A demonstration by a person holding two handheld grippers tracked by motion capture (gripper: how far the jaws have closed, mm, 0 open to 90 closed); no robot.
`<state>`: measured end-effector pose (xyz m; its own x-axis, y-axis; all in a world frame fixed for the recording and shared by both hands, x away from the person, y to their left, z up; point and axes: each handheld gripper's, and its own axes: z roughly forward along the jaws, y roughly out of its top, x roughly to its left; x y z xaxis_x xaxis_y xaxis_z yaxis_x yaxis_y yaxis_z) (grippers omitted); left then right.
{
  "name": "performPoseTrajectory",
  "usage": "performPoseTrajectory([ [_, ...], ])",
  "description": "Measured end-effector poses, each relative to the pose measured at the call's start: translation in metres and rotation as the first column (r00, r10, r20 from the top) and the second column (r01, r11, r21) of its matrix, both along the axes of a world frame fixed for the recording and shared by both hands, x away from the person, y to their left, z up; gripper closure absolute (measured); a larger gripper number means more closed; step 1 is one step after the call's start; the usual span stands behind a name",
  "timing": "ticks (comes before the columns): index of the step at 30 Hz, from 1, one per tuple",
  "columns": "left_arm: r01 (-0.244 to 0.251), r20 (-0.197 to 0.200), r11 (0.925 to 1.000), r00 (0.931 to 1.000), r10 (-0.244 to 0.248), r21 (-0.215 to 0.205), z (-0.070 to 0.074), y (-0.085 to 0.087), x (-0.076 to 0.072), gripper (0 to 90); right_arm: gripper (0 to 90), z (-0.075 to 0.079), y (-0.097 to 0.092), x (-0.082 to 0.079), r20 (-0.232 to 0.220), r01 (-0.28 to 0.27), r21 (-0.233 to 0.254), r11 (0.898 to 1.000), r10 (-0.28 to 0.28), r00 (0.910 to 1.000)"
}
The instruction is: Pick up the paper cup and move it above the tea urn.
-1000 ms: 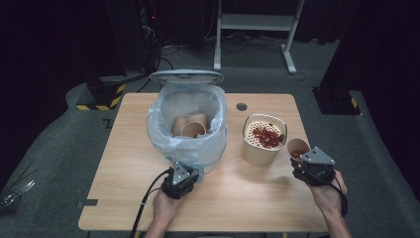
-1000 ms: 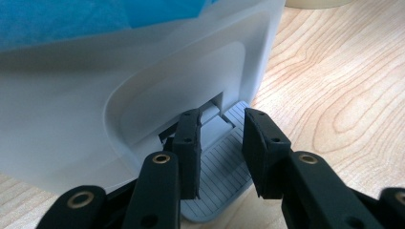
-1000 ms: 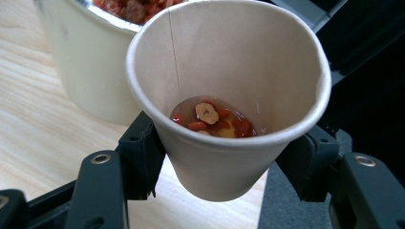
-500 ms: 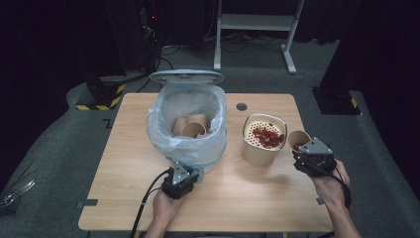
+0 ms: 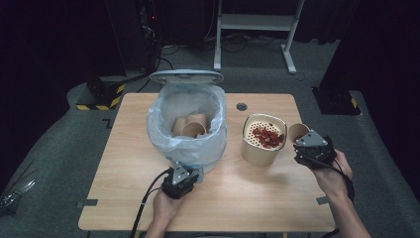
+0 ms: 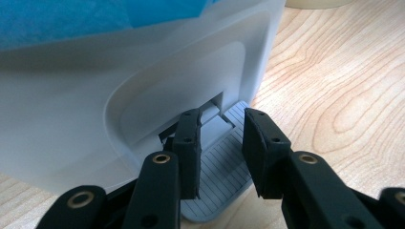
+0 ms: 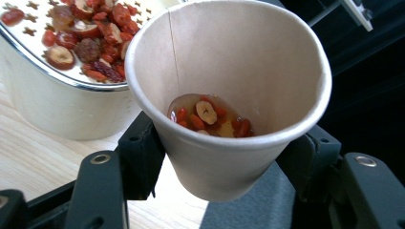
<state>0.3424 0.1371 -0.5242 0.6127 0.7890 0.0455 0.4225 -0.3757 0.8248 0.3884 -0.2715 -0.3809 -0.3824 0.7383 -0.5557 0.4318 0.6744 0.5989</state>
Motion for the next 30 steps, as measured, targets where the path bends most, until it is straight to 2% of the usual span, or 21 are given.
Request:
performPoseTrajectory([
  [15,0.001,-0.001,1.0,1.0,-0.001,-0.001,0.0,0.0,0.0,67.7,38.2,0.008,0.011,0.01,-0.006,-0.006,-0.089,0.996,0.006,1.0],
  [16,0.001,-0.001,1.0,1.0,-0.001,-0.001,0.0,0.0,0.0,67.7,38.2,0.009,0.012,0.011,-0.002,-0.01,-0.113,0.994,0.01,1.0],
  [21,0.001,-0.001,1.0,1.0,-0.001,-0.001,0.0,0.0,0.0,67.7,38.2,0.012,0.015,0.015,-0.005,-0.008,-0.147,0.989,0.007,1.0],
  [26,0.001,-0.001,1.0,1.0,-0.001,-0.002,0.0,0.0,0.0,67.7,38.2,0.015,0.019,0.018,0.0,-0.005,-0.207,0.978,0.005,1.0],
  [30,0.001,-0.002,1.0,1.0,-0.001,-0.003,0.0,0.0,0.0,67.6,38.1,0.016,0.021,0.019,0.001,-0.012,-0.235,0.972,0.013,0.9999],
])
